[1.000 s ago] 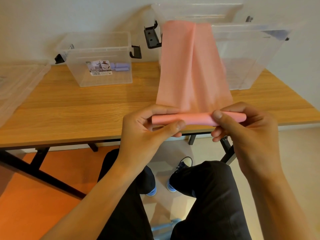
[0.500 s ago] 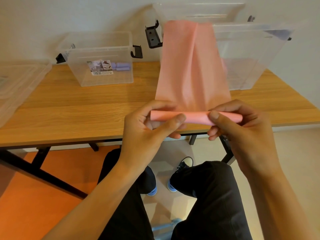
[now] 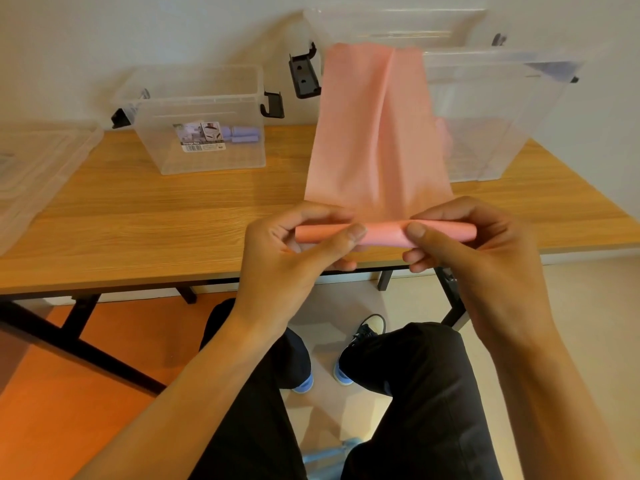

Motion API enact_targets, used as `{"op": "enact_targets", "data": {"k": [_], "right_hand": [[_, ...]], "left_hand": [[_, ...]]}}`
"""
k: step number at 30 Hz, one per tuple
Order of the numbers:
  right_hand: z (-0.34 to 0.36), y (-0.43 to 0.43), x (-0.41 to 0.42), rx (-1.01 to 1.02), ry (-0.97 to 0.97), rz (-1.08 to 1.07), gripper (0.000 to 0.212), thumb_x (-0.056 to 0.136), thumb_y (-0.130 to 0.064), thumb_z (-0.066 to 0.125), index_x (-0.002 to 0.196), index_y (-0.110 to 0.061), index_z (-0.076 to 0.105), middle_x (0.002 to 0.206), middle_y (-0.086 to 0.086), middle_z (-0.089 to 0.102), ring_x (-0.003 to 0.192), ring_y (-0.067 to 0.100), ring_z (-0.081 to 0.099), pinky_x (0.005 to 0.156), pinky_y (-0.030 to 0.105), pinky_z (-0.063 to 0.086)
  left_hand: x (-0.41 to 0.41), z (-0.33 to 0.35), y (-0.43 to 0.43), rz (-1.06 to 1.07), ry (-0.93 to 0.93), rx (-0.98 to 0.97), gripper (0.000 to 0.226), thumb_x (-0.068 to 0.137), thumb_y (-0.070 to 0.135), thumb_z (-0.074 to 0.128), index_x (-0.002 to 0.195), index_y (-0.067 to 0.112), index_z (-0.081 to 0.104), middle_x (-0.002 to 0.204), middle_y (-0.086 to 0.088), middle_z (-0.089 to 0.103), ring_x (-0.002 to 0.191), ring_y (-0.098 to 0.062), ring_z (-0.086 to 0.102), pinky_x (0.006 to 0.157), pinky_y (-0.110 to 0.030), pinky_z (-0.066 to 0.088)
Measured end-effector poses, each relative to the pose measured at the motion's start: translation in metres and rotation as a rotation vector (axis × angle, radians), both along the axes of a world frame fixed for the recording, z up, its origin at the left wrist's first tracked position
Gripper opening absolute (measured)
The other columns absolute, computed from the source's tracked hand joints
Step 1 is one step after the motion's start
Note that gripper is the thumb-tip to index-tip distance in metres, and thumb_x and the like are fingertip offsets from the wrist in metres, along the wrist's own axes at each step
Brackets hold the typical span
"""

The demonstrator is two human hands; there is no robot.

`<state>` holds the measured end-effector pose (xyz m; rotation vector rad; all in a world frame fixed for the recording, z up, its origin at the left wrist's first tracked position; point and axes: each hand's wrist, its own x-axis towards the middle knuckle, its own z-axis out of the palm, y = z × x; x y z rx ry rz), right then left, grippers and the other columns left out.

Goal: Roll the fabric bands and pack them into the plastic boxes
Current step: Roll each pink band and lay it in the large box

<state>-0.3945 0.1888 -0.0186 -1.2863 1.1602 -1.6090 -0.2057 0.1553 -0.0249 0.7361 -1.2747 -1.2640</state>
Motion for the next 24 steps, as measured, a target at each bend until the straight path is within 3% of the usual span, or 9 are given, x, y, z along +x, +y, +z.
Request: {"op": "enact_targets", "data": {"k": [7, 13, 18, 21, 24], "right_hand": [[0.0038, 0.0059, 0.0006, -0.014, 0.0, -0.107, 0.019, 0.081, -0.023, 0.075, 0.085, -0.004, 0.072, 0.065, 0.009, 0.071, 0.049, 0.022, 0.066, 0.049, 0.026, 0.054], [0.0019, 0.0016, -0.0009, 0.023, -0.117, 0.056, 0.039, 0.071, -0.029, 0.078, 0.108, -0.017, 0.072, 0.086, 0.006, 0.074, 0.069, 0.026, 0.074, 0.058, 0.026, 0.058], [-0.0012, 0.0005, -0.0005, 0.017, -0.109, 0.068, 0.012, 0.075, -0.017, 0.077, 0.086, -0.013, 0.076, 0.078, 0.009, 0.073, 0.063, 0.022, 0.071, 0.056, 0.025, 0.057], [0.0018, 0.0026, 0.0016, 0.039, -0.064, 0.039, 0.017, 0.077, -0.02, 0.075, 0.084, -0.006, 0.072, 0.07, 0.012, 0.072, 0.055, 0.022, 0.069, 0.052, 0.025, 0.055], [0.0067, 0.0039, 0.0029, 0.052, -0.055, 0.023, 0.02, 0.078, -0.024, 0.074, 0.082, -0.004, 0.071, 0.067, 0.014, 0.07, 0.051, 0.023, 0.067, 0.049, 0.027, 0.055]], "left_hand": [[-0.0036, 0.0003, 0.001, 0.035, -0.003, -0.046, 0.023, 0.069, 0.008, 0.08, 0.091, 0.007, 0.077, 0.086, -0.007, 0.078, 0.077, -0.024, 0.076, 0.063, -0.026, 0.06], [-0.0045, 0.0028, 0.0043, 0.036, 0.009, -0.009, 0.017, 0.071, 0.009, 0.079, 0.088, 0.005, 0.076, 0.08, -0.009, 0.077, 0.071, -0.027, 0.076, 0.059, -0.025, 0.059], [-0.0039, 0.005, 0.0057, 0.028, -0.017, 0.009, 0.022, 0.072, 0.015, 0.078, 0.091, 0.005, 0.074, 0.077, -0.01, 0.076, 0.068, -0.028, 0.076, 0.058, -0.026, 0.059], [-0.0038, 0.0054, 0.0056, -0.021, -0.031, 0.029, 0.039, 0.071, 0.016, 0.079, 0.11, 0.014, 0.072, 0.088, -0.01, 0.078, 0.076, -0.029, 0.077, 0.063, -0.028, 0.06], [-0.0048, 0.0057, 0.0047, -0.024, -0.051, -0.005, 0.031, 0.073, 0.012, 0.078, 0.104, 0.009, 0.074, 0.087, -0.011, 0.078, 0.076, -0.03, 0.077, 0.061, -0.028, 0.06]]}}
